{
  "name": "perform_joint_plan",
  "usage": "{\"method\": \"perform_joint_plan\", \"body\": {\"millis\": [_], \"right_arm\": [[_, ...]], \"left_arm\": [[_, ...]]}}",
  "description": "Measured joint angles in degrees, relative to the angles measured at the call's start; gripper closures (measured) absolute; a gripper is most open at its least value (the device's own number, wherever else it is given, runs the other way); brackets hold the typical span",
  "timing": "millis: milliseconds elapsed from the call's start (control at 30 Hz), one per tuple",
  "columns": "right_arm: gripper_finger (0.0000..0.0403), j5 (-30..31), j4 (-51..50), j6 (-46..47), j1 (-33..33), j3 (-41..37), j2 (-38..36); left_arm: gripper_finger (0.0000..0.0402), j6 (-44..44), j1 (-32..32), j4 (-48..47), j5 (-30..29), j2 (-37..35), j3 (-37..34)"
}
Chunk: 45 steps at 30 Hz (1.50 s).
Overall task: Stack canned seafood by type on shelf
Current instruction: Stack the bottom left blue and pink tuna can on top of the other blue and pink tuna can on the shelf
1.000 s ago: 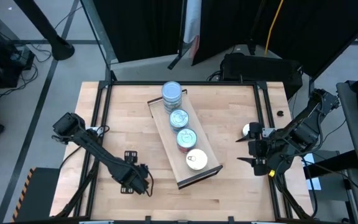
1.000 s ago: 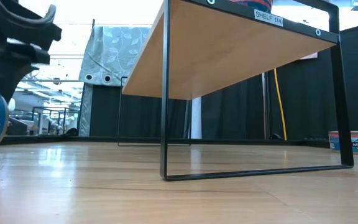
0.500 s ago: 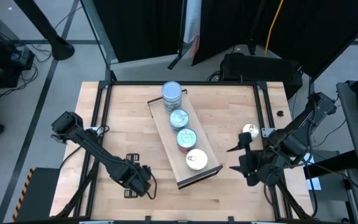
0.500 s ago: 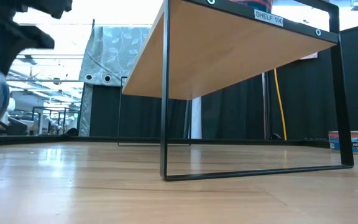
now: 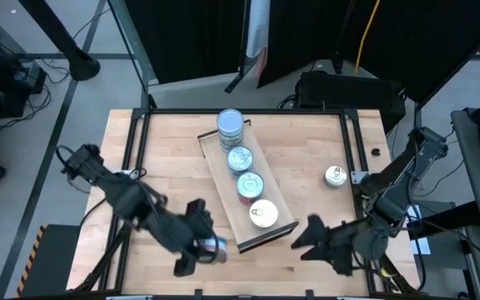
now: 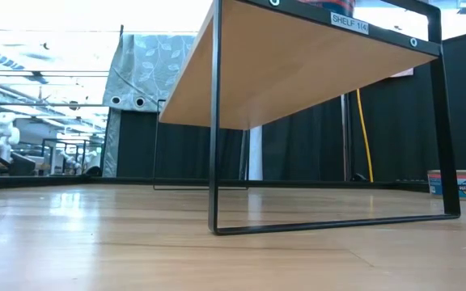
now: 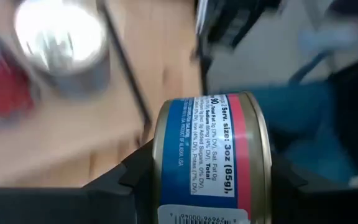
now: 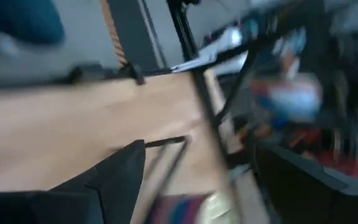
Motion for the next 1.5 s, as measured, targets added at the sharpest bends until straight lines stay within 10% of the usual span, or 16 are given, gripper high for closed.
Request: {"method": "perform_joint_plan", "body": {"millis": [267, 433, 1033, 1500], "right_arm": [[0.011, 21.08, 29.36, -55.48, 3.0, 0.0, 7.08], [0.011, 21.86, 46.77, -83.45, 1.93, 0.24, 12.87], [0.0047, 16.29, 57.9, -97.72, -8.49, 7.48, 23.7], [0.0132, 13.32, 59.31, -97.84, -9.98, 7.52, 24.29]], "left_arm": [[0.0215, -2.18, 9.92, 6.53, 14.18, 0.06, 11.18], [0.0215, -8.68, 15.52, 9.55, 25.43, 0.16, 11.44], [0.0215, -16.37, 19.37, 9.5, 37.42, 3.98, 11.36], [0.0215, -15.88, 20.44, 9.29, 36.81, 3.95, 11.36]]}}
